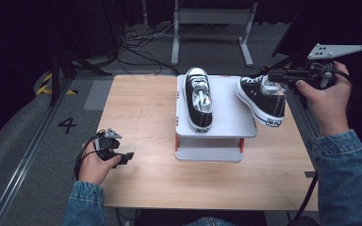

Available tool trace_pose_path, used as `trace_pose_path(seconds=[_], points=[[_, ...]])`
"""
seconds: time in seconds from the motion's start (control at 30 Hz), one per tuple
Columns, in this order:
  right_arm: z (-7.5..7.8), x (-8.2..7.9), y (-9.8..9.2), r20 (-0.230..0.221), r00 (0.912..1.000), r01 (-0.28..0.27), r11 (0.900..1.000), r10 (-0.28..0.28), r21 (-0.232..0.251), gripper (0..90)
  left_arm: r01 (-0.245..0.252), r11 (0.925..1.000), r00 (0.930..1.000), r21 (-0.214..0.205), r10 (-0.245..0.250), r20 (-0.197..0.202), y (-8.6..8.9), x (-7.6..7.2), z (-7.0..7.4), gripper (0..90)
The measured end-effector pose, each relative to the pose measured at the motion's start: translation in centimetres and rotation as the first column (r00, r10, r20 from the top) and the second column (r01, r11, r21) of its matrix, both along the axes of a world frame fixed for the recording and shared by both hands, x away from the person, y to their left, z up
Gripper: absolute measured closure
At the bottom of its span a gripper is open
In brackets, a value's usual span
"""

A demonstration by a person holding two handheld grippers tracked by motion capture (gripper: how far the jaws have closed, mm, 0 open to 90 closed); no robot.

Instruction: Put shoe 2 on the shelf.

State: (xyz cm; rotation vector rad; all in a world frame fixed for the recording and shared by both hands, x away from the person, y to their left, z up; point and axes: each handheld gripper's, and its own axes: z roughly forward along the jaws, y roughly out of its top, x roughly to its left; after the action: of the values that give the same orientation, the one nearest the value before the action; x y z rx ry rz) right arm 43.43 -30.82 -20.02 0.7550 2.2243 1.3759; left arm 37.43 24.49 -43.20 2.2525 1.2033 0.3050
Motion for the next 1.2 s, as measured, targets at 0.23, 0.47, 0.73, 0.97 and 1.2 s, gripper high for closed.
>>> trace_pose_path(seconds=[0.23, 0.47, 0.73, 0.97, 1.2], points=[[0.1, 1.4, 2.9, 0.024, 0.9997, -0.009, 0.9996, 0.010, -0.025, 83.7, -0.001, 1.0000, 1.0000, -0.006, 0.001, 0.005, 0.2, 0.0, 0.1, 27.6], [-0.9, 3.0, 5.6, 0.026, 0.9997, -0.001, 0.9981, 0.003, -0.062, 83.7, 0.002, 1.0000, 1.0000, -0.008, -0.002, 0.001, 0.3, 0.0, 0.1, 27.6], [-2.2, 3.6, 7.6, 0.060, 0.9981, -0.014, 0.9985, 0.017, -0.054, 83.5, 0.004, 1.0000, 1.0000, -0.008, -0.004, 0.002, 0.3, 0.0, 0.0, 27.6], [-3.4, 3.4, 8.3, -0.008, 0.9946, -0.103, 0.9940, 0.103, -0.037, 83.2, 0.004, 1.0000, 1.0000, -0.009, -0.004, 0.001, 0.3, 0.0, 0.0, 27.6], [-3.3, 3.4, 6.8, -0.030, 0.9925, -0.118, 0.9929, 0.118, -0.012, 83.2, 0.004, 1.0000, 1.0000, -0.007, -0.004, -0.007, 0.2, 0.1, -0.2, 27.5]])
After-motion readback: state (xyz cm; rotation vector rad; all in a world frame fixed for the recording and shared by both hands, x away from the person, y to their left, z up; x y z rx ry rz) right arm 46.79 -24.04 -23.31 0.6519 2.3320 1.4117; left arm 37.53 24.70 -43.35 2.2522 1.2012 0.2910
